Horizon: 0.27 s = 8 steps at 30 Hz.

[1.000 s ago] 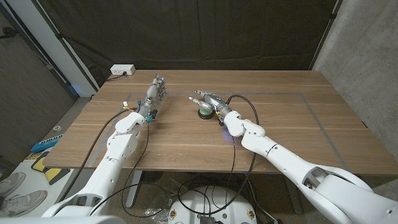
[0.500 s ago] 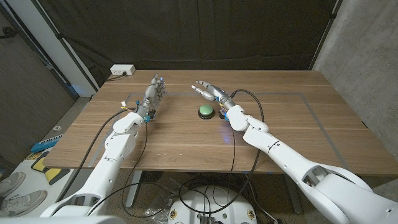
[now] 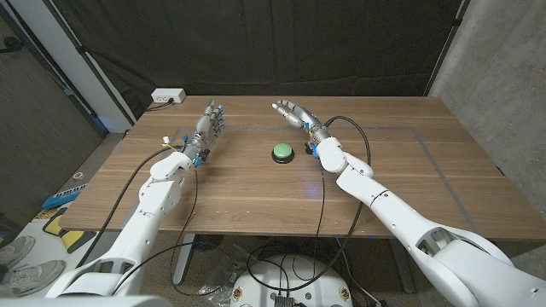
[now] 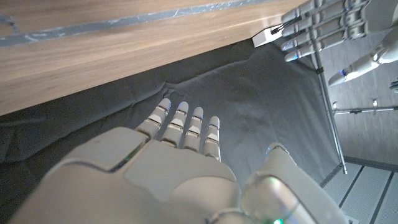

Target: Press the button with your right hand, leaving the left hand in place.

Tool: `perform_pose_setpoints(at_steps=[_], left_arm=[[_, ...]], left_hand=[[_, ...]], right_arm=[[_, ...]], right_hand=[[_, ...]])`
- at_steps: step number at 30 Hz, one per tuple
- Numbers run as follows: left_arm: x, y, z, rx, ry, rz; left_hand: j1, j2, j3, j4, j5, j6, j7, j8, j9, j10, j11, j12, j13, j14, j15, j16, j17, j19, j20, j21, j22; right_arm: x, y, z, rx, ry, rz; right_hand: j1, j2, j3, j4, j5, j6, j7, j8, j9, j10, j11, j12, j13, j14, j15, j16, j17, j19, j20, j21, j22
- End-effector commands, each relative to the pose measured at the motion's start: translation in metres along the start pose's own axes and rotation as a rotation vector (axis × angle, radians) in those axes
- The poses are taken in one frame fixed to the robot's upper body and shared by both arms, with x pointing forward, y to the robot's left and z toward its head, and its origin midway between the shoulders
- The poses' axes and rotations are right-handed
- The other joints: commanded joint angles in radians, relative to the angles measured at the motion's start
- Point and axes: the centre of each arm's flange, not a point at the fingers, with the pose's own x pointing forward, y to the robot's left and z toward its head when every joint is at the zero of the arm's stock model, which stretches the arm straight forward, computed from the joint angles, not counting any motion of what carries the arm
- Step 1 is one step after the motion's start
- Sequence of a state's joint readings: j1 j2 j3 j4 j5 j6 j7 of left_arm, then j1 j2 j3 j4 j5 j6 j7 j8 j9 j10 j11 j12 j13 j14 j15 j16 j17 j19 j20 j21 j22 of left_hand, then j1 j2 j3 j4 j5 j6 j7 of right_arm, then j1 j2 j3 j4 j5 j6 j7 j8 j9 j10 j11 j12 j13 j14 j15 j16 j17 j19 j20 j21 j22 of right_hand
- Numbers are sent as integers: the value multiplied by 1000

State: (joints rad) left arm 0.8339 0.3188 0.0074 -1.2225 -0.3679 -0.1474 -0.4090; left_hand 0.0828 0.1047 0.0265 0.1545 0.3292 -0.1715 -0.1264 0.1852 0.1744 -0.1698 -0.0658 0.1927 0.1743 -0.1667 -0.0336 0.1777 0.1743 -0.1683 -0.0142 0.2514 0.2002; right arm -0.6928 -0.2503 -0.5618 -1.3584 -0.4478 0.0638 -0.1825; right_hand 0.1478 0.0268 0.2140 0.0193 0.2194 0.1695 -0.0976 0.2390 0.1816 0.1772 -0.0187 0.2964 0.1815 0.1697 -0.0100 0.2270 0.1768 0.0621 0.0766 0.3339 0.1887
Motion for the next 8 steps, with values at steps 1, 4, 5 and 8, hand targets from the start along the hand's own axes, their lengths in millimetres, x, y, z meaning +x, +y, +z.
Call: perform_pose_setpoints(at_steps=[1,4,5,8], left_arm=[[8,14,-3,29,27,-64],[12,14,-6,27,32,-78],[13,14,-7,23,32,-78],[15,14,-9,17,34,-83]], left_hand=[[7,28,-6,2,5,-153,-11,7,4,-162,3,6,5,-151,-15,6,2,-12,7,1,1],[7,28,-7,2,5,-153,-10,7,4,-160,4,7,5,-151,-15,6,2,-11,8,1,1],[7,28,-7,2,5,-152,-10,7,5,-160,4,7,5,-151,-15,6,2,-11,8,1,1],[7,28,-7,2,5,-153,-11,7,5,-160,4,7,5,-151,-14,6,2,-12,9,1,1]], right_arm=[[-16,-28,-2,9,81,-167],[-23,-32,-1,0,97,-205],[-25,-33,-1,-2,102,-217],[-29,-38,-3,-12,112,-248]], right_hand=[[11,6,4,-4,4,19,1,1,1,16,0,7,2,12,0,4,2,7,1,4,4],[11,7,5,-5,4,23,1,1,1,19,1,7,2,13,-1,3,2,7,-1,4,4],[12,8,5,-5,4,24,1,0,1,21,1,8,2,14,-1,2,2,7,-1,3,4],[12,9,6,-5,4,25,0,0,1,23,-1,8,2,15,-1,1,2,4,-4,1,4]])
